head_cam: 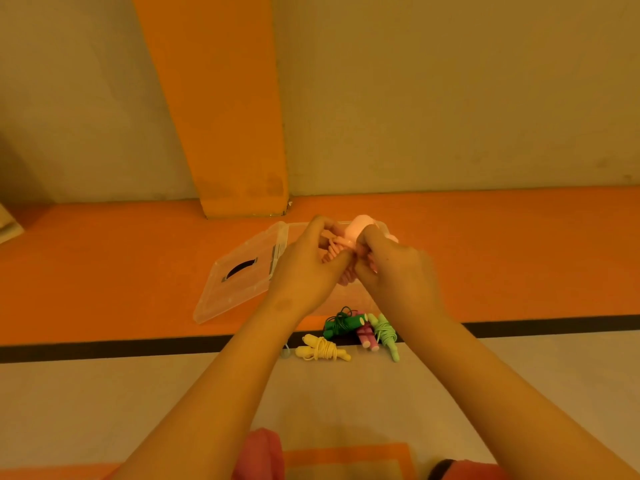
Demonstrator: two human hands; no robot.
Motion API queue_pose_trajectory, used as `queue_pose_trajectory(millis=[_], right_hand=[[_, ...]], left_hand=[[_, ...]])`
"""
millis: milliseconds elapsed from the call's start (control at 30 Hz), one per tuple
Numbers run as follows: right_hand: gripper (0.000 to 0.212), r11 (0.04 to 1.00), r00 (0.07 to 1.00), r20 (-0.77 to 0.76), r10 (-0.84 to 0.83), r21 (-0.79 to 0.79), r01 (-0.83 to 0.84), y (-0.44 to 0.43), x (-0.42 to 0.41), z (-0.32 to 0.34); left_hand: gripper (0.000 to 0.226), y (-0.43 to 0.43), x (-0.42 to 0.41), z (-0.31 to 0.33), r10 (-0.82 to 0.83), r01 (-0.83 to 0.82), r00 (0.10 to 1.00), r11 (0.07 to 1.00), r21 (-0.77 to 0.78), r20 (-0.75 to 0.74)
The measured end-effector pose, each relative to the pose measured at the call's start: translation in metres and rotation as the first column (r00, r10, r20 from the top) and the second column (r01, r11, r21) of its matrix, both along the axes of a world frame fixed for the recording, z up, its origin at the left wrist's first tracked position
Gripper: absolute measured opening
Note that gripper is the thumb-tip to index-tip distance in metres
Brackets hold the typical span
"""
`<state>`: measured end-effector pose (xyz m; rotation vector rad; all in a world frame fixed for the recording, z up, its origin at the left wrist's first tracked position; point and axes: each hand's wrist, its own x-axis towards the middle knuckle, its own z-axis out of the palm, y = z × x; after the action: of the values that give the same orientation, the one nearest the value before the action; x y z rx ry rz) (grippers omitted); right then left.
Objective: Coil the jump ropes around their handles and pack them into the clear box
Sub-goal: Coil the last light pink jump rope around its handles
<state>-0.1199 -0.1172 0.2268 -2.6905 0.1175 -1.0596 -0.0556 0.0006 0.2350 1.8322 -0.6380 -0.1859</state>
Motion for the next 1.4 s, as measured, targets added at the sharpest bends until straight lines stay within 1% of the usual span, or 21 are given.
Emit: queue_pose_trajectory(millis=[33,67,100,167,233,300,367,467,533,567,633,700,867,1000,1067,1133,1233,1300,1400], right_hand=[[0.02,0.998,1.0,0.011,0.024,0.053,-0.025,0.001,0.0,0.001],[0.021,0.987,0.999,0.016,0.051,0.154,-0.052,0.0,0.001,0.001],[0.024,0.956,0.997,0.025,0.072,0.285,-0.076,-0.001,0.004,0.002],[0.026,0.84,0.99,0.058,0.132,0.524,-0.142,-0.004,0.009,0.005],[0.024,0.727,0.981,0.068,0.179,0.663,-0.179,-0.007,0.011,0.01],[0.028,0.648,0.969,0.049,0.243,0.735,-0.2,-0.009,0.01,0.014],[0.031,0.577,0.95,0.029,0.311,0.789,-0.212,-0.012,0.009,0.015],[0.028,0.501,0.922,-0.057,0.382,0.851,-0.155,-0.016,0.009,0.015],[0.029,0.491,0.889,-0.116,0.443,0.861,-0.133,-0.018,0.008,0.014],[0.032,0.512,0.877,-0.141,0.46,0.849,-0.132,-0.019,0.009,0.014],[0.035,0.61,0.873,-0.178,0.453,0.777,-0.158,-0.019,0.008,0.013],[0.035,0.7,0.894,-0.184,0.409,0.692,-0.178,-0.02,0.008,0.012],[0.022,0.801,0.92,-0.17,0.354,0.563,-0.204,-0.02,0.003,0.019],[0.025,0.914,0.963,-0.149,0.226,0.374,-0.156,-0.02,0.001,0.019],[0.025,0.951,0.977,-0.118,0.177,0.277,-0.139,-0.019,-0.001,0.02],[0.024,0.984,0.989,-0.091,0.113,0.148,-0.099,-0.017,-0.002,0.02],[0.021,1.0,0.998,-0.053,0.026,-0.006,-0.026,-0.015,0.0,0.014],[0.018,0.999,1.0,-0.014,0.004,-0.038,-0.005,-0.014,0.001,0.01],[0.015,0.999,0.998,0.061,0.012,-0.038,-0.01,-0.012,0.001,0.011]], left_hand=[[0.018,0.001,0.0,-0.001,0.001,0.0,1.0,1.0,-0.003,0.012],[0.018,0.003,0.0,-0.002,0.001,-0.001,0.999,1.0,-0.005,0.033],[0.019,0.004,0.0,-0.003,0.0,0.001,0.998,1.0,-0.009,0.062],[0.023,0.006,-0.002,-0.003,-0.004,0.004,0.989,1.0,0.005,0.148],[0.024,0.006,-0.003,-0.004,0.008,-0.022,0.963,0.999,0.049,0.27],[0.017,0.007,-0.002,-0.005,0.013,-0.045,0.929,0.996,0.08,0.371],[0.013,0.006,-0.001,-0.005,-0.009,-0.029,0.911,0.996,0.084,0.411],[0.012,0.004,0.005,-0.007,-0.027,-0.009,0.914,0.996,0.087,0.405],[0.011,0.003,0.008,-0.009,-0.043,0.015,0.928,0.997,0.078,0.369],[0.01,0.002,0.009,-0.01,-0.045,0.018,0.933,0.997,0.077,0.358],[0.01,0.0,0.01,-0.01,-0.037,0.011,0.933,0.997,0.075,0.357],[0.011,-0.002,0.008,-0.009,-0.03,0.015,0.942,0.999,0.046,0.334],[0.009,-0.002,0.005,-0.006,-0.033,0.032,0.963,0.999,0.007,0.267],[0.007,-0.001,-0.002,-0.001,-0.037,0.047,0.981,0.998,-0.047,0.189],[0.006,-0.002,-0.005,0.0,-0.043,0.053,0.988,0.996,-0.068,0.147],[0.006,-0.002,-0.008,0.0,-0.057,0.065,0.994,0.994,-0.091,0.091],[0.005,-0.001,-0.009,0.0,-0.074,0.078,0.996,0.992,-0.098,0.046],[0.004,-0.001,-0.01,0.001,-0.074,0.079,0.996,0.991,-0.107,0.041],[0.004,0.0,-0.013,0.004,-0.07,0.075,0.996,0.99,-0.123,0.049]])
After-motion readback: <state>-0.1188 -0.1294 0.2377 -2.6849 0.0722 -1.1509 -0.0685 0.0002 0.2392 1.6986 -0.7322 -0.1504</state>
